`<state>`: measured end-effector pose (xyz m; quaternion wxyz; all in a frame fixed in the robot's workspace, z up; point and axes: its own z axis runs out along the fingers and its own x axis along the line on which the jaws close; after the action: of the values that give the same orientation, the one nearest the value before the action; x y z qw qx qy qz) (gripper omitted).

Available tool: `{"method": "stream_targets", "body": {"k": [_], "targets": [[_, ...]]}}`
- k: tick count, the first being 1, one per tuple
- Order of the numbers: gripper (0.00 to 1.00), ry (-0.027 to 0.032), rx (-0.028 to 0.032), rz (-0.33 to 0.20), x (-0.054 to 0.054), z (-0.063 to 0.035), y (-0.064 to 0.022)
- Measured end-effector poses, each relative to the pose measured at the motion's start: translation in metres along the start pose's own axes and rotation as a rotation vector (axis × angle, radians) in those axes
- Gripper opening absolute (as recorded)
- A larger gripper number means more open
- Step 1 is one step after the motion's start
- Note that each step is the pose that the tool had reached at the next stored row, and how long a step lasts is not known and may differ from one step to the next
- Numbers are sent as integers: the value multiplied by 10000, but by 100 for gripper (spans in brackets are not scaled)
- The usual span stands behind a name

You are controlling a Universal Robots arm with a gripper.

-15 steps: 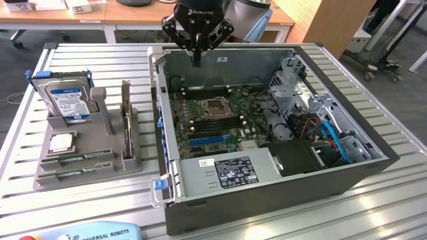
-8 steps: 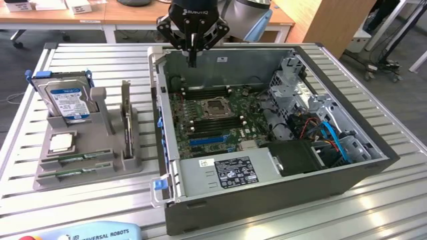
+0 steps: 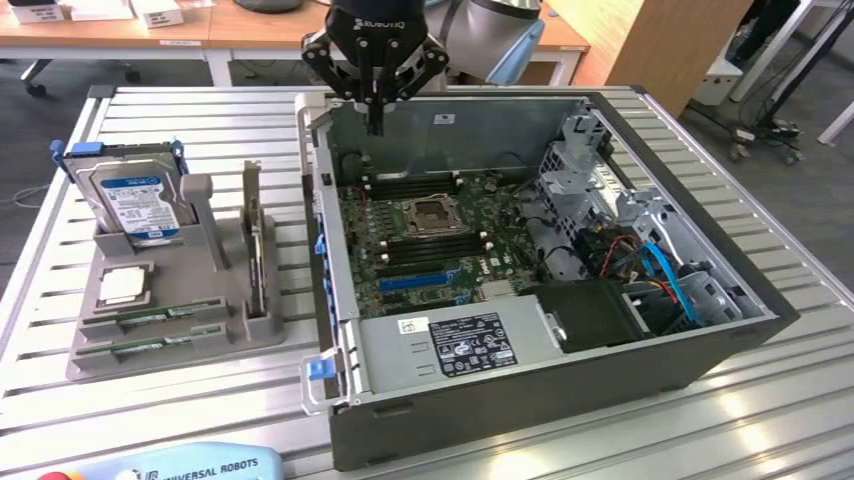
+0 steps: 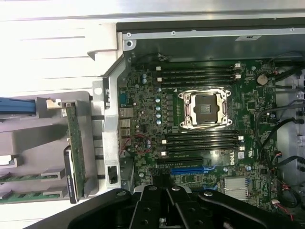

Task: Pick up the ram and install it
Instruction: 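Reach for the ram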

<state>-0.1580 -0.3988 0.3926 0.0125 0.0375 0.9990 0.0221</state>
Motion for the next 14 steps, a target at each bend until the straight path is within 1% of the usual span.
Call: {"method": "stream_targets", "body": {"k": [5, 14], "targets": [[10, 0, 0, 0, 58, 1, -5], [10, 0, 0, 0, 203, 3, -16]]}}
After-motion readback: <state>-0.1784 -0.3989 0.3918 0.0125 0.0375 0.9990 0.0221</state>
